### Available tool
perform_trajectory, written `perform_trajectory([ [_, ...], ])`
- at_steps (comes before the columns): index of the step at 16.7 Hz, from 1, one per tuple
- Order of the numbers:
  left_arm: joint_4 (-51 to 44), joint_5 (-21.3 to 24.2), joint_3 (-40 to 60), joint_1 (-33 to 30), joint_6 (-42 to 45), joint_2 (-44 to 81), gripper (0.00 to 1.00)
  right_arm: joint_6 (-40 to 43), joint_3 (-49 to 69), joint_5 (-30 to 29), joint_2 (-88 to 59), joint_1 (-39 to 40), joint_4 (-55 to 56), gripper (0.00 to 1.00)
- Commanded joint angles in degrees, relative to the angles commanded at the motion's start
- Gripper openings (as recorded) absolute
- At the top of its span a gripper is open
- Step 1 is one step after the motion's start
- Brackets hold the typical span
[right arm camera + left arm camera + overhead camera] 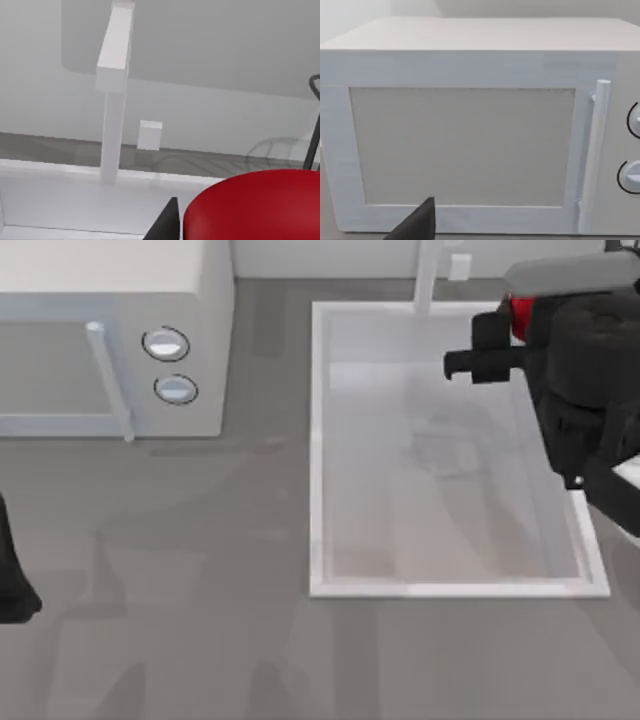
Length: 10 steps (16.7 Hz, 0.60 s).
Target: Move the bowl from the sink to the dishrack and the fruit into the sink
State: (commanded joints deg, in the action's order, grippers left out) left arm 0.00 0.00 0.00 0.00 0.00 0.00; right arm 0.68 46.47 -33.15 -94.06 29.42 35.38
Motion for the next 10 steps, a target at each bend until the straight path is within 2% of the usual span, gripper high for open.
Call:
perform_trajectory([
  [5, 0.0, 0.0, 0.0, 0.0, 0.0, 0.0, 1.0, -1.68, -5.3, -5.09, 2.03, 7.08, 13.77, 0.0],
  [10, 0.0, 0.0, 0.0, 0.0, 0.0, 0.0, 1.0, -1.84, -5.87, -5.62, 2.29, 7.83, 15.09, 0.0],
])
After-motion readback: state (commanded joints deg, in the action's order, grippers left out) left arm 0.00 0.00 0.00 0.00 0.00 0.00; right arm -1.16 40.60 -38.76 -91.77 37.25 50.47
